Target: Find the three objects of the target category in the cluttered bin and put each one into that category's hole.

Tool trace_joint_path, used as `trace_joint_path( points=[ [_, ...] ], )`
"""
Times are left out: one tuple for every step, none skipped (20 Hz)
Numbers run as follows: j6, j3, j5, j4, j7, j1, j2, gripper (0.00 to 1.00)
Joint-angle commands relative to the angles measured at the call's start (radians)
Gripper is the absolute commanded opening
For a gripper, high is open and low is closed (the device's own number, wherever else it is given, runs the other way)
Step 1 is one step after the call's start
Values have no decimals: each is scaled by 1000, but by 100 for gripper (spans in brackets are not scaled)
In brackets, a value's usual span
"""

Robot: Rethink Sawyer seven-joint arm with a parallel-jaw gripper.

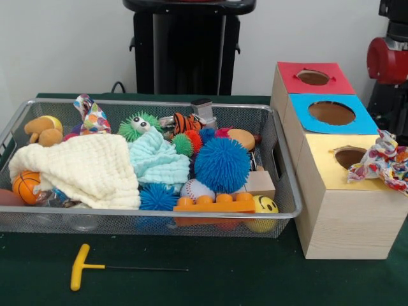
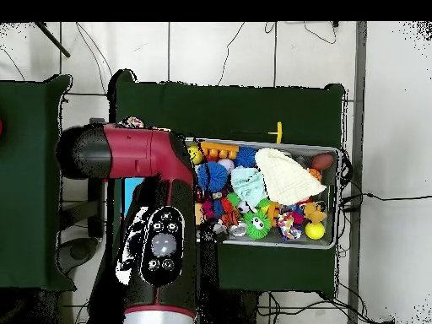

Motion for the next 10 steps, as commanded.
trace_joint_path(
  points=[
    [-12,67,16,-20,195,-12,87,0],
    [-13,65,17,-21,196,-11,87,0],
    [-14,64,17,-22,198,-10,88,0],
    [-17,62,18,-23,201,-9,89,0],
    [-20,63,18,-24,199,-10,90,0],
    [-25,63,18,-26,199,-10,94,0],
    [-30,63,18,-28,199,-10,96,0],
    [-33,63,18,-29,199,-11,99,0],
    [-37,63,18,-30,199,-11,101,0],
    [-40,63,19,-30,201,-11,102,0]
  ],
)
